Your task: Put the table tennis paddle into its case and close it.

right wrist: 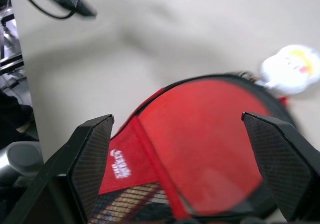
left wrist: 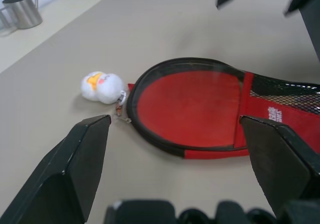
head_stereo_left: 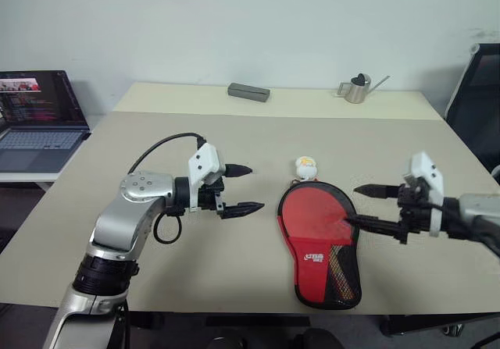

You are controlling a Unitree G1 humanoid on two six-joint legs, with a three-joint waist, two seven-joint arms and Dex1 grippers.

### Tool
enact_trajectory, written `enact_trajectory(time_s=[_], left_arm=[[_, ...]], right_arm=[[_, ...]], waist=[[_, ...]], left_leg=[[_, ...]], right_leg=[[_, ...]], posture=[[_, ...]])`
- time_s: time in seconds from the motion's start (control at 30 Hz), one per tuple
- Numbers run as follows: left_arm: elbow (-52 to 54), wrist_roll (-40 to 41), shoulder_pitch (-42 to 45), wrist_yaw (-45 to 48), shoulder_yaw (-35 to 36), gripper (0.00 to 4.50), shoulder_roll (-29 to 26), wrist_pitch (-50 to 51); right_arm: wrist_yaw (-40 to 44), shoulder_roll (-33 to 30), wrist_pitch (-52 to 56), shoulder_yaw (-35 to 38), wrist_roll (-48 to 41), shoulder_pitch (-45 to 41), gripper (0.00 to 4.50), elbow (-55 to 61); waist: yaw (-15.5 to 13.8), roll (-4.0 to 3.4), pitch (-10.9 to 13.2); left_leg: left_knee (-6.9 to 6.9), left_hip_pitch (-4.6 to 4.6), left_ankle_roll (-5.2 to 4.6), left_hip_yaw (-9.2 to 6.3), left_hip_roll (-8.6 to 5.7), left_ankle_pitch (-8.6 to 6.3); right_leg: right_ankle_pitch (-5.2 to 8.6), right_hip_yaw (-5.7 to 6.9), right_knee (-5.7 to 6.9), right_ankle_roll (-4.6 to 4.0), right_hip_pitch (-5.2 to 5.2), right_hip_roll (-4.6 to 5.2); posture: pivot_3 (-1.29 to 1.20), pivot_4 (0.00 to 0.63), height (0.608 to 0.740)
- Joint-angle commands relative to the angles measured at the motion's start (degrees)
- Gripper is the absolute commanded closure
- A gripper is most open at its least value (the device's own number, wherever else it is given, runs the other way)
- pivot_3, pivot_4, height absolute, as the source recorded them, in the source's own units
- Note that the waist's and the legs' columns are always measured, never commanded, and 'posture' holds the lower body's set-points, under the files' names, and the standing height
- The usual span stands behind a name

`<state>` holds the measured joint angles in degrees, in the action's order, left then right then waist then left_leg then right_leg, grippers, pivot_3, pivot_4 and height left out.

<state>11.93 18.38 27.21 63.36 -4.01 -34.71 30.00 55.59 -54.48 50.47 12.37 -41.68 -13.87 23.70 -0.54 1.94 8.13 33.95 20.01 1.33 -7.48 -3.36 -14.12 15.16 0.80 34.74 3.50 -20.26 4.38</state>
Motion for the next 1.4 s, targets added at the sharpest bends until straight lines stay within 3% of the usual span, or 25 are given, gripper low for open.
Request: enact_trajectory(time_s=[0.03,0.3,0.47,0.87,1.07,1.23,1.4], left_arm=[[0.88,0.13,0.57,-1.62,-1.53,0.02,0.54,0.16],[-8.23,-6.05,4.83,-6.19,-8.78,0.02,6.61,-4.66],[-17.91,-10.62,7.81,-10.22,-12.67,0.02,12.96,-9.02],[-25.17,-14.04,10.27,-7.43,-18.29,0.02,19.93,-17.43],[-33.99,-16.78,11.50,-9.46,-20.08,0.02,25.91,-20.87],[-43.14,-19.44,12.44,-11.00,-20.52,0.02,28.52,-25.87],[-47.33,-20.14,13.06,-11.94,-20.27,0.02,30.64,-28.57]], right_arm=[[3.60,-3.18,-2.28,0.61,0.86,-4.60,0.00,-4.77],[8.22,-5.30,-6.34,-4.38,5.87,-14.10,0.00,-15.08],[8.14,-3.70,-7.25,-6.00,7.35,-14.74,0.00,-16.10],[7.74,-0.40,-8.58,-8.65,10.46,-18.38,0.00,-19.43],[6.81,1.83,-10.39,-8.98,12.61,-19.58,0.00,-22.01],[2.45,5.87,-11.39,-9.89,15.74,-22.83,0.00,-25.79],[-7.11,15.34,-8.65,-11.56,19.26,-31.40,0.00,-35.11]], waist=[[0.01,-0.01,0.08],[-0.05,-0.11,0.23],[-0.49,-0.12,0.19],[-0.55,-0.26,0.12],[-0.58,-0.36,0.05],[-0.48,-0.40,0.00],[-0.18,-0.57,-0.23]], left_leg=[[0.00,0.00,0.00,0.01,0.00,0.00],[0.01,0.07,-0.01,0.03,0.00,0.01],[0.03,0.37,-0.05,0.02,-0.06,0.00],[0.11,0.44,-0.07,0.03,-0.07,0.02],[0.13,0.44,-0.09,0.03,-0.09,0.03],[0.15,0.41,-0.11,0.05,-0.08,0.04],[0.15,0.33,-0.13,0.13,-0.09,0.05]], right_leg=[[0.01,0.00,-0.02,-0.02,0.01,0.00],[0.00,-0.01,-0.41,-0.02,0.07,0.00],[-0.42,-0.01,-0.72,0.07,0.02,-0.06],[-0.53,0.00,-0.74,0.19,0.02,-0.07],[-0.54,0.00,-0.74,0.20,0.01,-0.17],[-0.58,0.04,-0.71,0.25,0.01,-0.22],[-0.67,0.00,-0.69,0.19,0.04,-0.22]], posture=[[0.00,0.150,0.740],[0.00,0.150,0.740],[0.00,0.150,0.740],[0.00,0.150,0.740],[0.00,0.150,0.740],[0.00,0.150,0.740],[0.00,0.150,0.740]])
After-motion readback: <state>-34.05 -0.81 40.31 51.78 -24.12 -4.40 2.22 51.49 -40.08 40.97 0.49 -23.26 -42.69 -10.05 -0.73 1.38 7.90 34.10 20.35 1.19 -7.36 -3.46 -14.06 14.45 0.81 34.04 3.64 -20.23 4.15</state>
